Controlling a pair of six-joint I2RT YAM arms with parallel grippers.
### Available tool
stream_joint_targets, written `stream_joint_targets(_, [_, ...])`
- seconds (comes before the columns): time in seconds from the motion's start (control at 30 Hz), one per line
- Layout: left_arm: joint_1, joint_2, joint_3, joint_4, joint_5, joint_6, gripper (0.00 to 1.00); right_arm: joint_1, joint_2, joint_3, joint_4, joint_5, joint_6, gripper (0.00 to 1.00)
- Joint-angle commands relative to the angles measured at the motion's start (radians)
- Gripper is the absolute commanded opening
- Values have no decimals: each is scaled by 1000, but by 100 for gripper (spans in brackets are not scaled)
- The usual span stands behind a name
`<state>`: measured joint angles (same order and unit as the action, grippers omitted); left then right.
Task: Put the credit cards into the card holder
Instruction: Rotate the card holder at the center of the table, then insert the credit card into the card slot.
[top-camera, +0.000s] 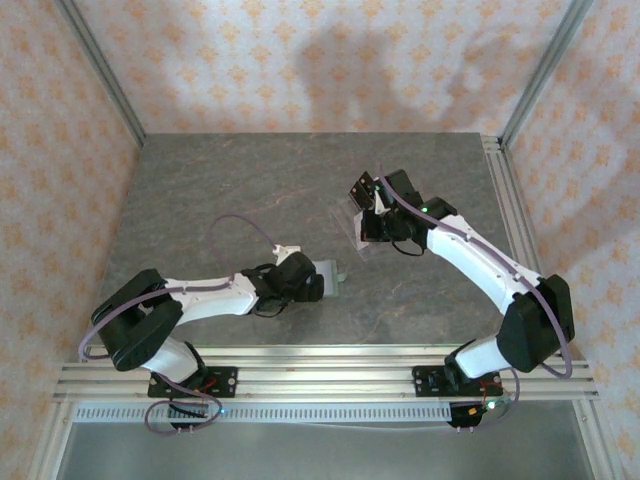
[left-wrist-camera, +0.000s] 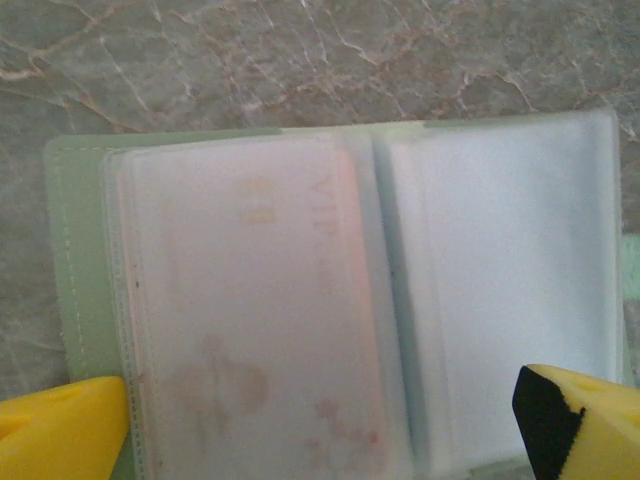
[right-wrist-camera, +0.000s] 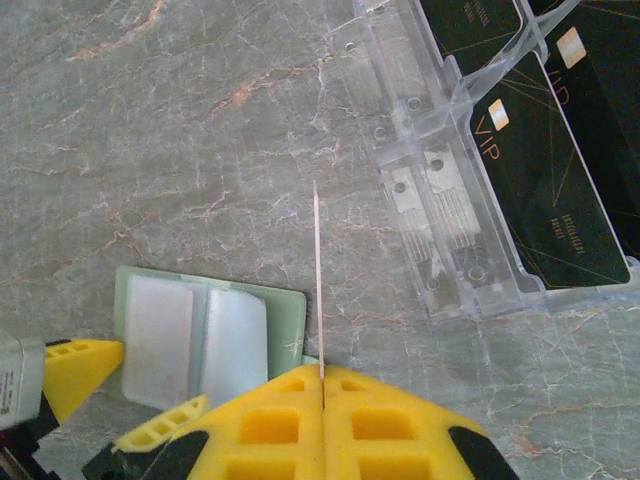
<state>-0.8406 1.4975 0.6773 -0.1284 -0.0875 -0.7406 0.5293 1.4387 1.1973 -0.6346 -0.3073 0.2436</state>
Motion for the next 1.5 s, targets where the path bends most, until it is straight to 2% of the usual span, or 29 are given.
stream_joint_targets(0.0, [-23,-42,-14,-2,-53,-67,100,-2,-23,-10,26,1,9,0])
stream_joint_targets(0.1, [-25,-90,4,-78,-131,-78,100,-1,-27,-14,35,-13,15,0])
stream_joint_targets(0.23, [-11,-141,66,-263,-258,-75,100,1,-37,-56,96,-76,52,0])
stream_joint_targets(0.33, [38,-116,99,-326,-234,-27,100,0,-42,-126,213,-179,111,0])
stream_joint_targets(0.5, [78,-57,84,-300,-182,47,100,22,-41,-268,440,-293,223,0])
stream_joint_targets(0.7, [83,-4,55,-254,-160,60,100,86,-23,-381,609,-311,294,0])
stream_joint_targets(0.9, [84,31,48,-292,-205,26,100,126,47,-434,722,-335,323,0])
stream_joint_targets(1.47, [85,2,-16,-310,-233,-11,100,129,217,-516,991,-433,354,0])
